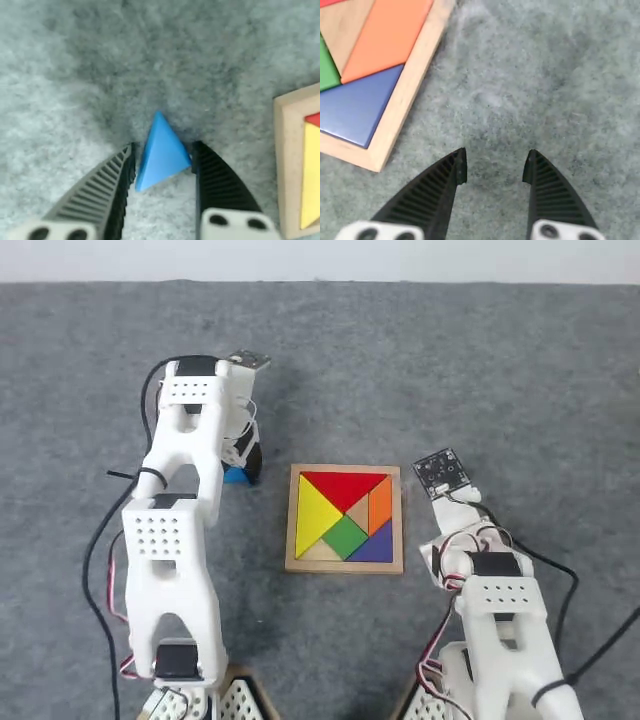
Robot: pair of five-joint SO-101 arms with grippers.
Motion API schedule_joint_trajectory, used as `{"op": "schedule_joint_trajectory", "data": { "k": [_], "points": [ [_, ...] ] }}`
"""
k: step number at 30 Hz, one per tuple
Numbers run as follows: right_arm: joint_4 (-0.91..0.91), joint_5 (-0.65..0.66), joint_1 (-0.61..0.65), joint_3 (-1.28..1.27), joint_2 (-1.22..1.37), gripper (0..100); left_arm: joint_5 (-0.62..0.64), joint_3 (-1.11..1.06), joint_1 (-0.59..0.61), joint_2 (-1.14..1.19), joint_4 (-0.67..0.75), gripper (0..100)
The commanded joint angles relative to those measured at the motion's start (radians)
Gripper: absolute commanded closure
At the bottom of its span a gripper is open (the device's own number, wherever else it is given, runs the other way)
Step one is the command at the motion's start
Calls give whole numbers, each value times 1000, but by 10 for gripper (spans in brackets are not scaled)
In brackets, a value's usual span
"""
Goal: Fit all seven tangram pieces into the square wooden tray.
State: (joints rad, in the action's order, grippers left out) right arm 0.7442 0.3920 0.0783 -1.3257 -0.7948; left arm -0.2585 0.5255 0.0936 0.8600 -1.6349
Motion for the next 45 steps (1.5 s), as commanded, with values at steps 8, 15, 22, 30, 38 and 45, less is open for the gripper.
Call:
{"op": "schedule_joint_trajectory", "data": {
  "k": [8,15,22,30,38,45],
  "points": [
    [-18,8,-12,5,-25,815,0,18,-40,-103,-43,929],
    [-18,8,-10,5,-25,815,23,13,-80,-229,-120,957],
    [-45,11,-12,-15,-25,815,14,-133,-147,-316,-109,956],
    [-45,11,-12,-17,-25,815,23,-166,-181,-353,-68,913],
    [-47,9,-12,-20,-25,815,-35,-162,-152,-278,61,822],
    [-47,11,-8,-23,-25,815,-157,-131,-121,-221,140,785]
  ]
}}
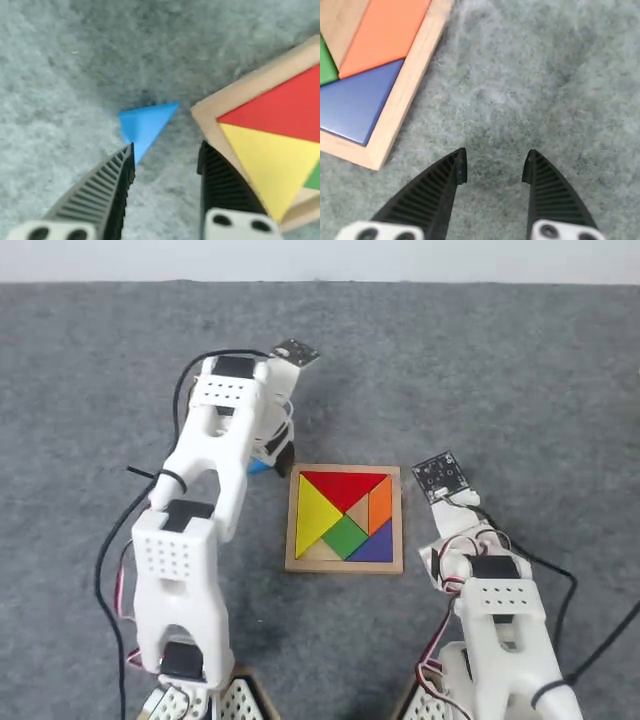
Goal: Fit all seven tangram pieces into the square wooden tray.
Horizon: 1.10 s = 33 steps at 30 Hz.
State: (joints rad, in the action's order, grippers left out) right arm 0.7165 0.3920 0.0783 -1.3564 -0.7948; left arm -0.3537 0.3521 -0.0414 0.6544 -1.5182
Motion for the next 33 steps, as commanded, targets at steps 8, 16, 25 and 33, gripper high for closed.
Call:
{"op": "schedule_joint_trajectory", "data": {
  "k": [8,16,25,33],
  "points": [
    [-19,11,-7,6,-25,815,-359,116,46,-12,28,784],
    [-19,11,-7,6,-25,815,-545,110,40,-8,21,784],
    [-19,11,-5,6,-25,815,-571,119,38,150,84,786],
    [-31,11,-5,5,-25,815,-575,120,40,120,133,784]
  ]
}}
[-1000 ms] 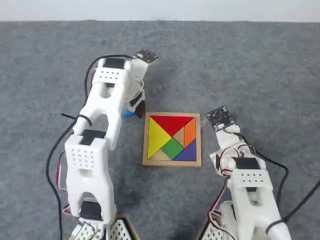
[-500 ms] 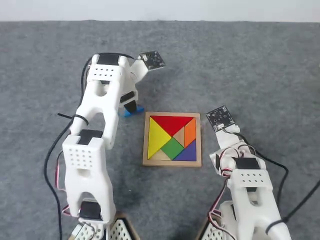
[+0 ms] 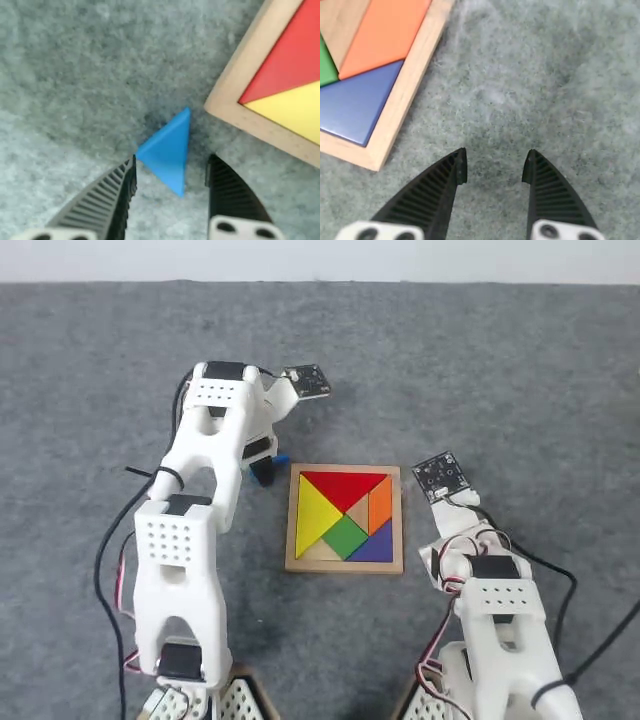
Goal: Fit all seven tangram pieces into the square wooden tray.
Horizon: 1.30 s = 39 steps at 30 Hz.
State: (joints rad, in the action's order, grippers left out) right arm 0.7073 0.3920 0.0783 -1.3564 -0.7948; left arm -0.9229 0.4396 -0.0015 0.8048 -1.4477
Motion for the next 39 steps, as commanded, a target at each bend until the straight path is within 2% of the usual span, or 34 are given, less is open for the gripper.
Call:
{"op": "schedule_joint_trajectory", "data": {
  "k": [1,4,14,18,24,32,34,36,39],
  "points": [
    [-22,11,-5,5,-25,815,-14,33,0,-34,66,783],
    [-22,11,-5,5,-25,815,-48,33,-12,-35,58,783],
    [-22,11,-5,5,-25,815,-49,28,-51,2,58,792],
    [-22,11,-5,5,-25,815,-49,28,-46,-2,51,879],
    [-22,11,-5,5,-25,815,-60,99,-34,-3,-51,912],
    [-22,9,-5,5,-25,815,-25,417,-31,-3,-307,913],
    [-22,9,-5,5,-25,815,14,473,-29,-5,-310,913],
    [-22,9,-5,3,-25,815,23,475,-29,-25,-311,913],
    [-22,9,-5,3,-25,815,34,334,-43,-135,-311,913]
  ]
}}
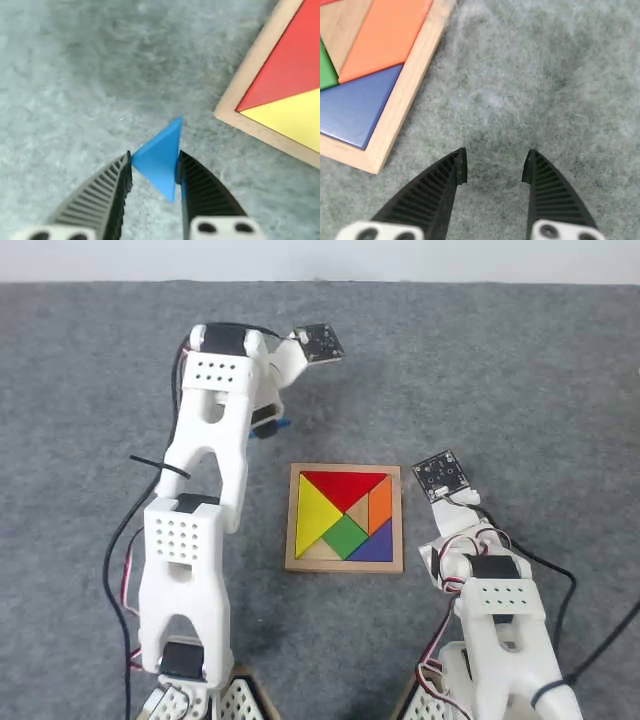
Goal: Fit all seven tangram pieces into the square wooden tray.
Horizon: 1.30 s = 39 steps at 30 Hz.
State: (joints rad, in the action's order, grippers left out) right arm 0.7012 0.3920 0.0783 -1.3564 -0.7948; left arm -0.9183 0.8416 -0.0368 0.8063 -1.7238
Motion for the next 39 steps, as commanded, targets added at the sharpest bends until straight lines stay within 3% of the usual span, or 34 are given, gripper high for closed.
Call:
{"op": "schedule_joint_trajectory", "data": {
  "k": [1,7,11,14,23,31,36,39],
  "points": [
    [-16,9,-5,3,-25,815,32,-137,-20,-199,-35,913],
    [-16,9,-5,3,-25,815,66,-722,-146,-738,-14,913],
    [-16,11,-5,3,-25,815,101,-1239,-267,-1026,275,913],
    [-15,11,-5,3,-25,815,133,-1477,-338,-1080,476,912],
    [-15,11,-5,3,-25,815,173,-1547,-445,-990,577,912],
    [-15,11,-5,3,-25,815,173,-1541,-446,-885,601,906],
    [-15,11,-5,3,-25,815,206,-1541,-442,-914,601,814],
    [-13,11,-5,3,-25,815,207,-1540,-437,-948,601,808]
  ]
}}
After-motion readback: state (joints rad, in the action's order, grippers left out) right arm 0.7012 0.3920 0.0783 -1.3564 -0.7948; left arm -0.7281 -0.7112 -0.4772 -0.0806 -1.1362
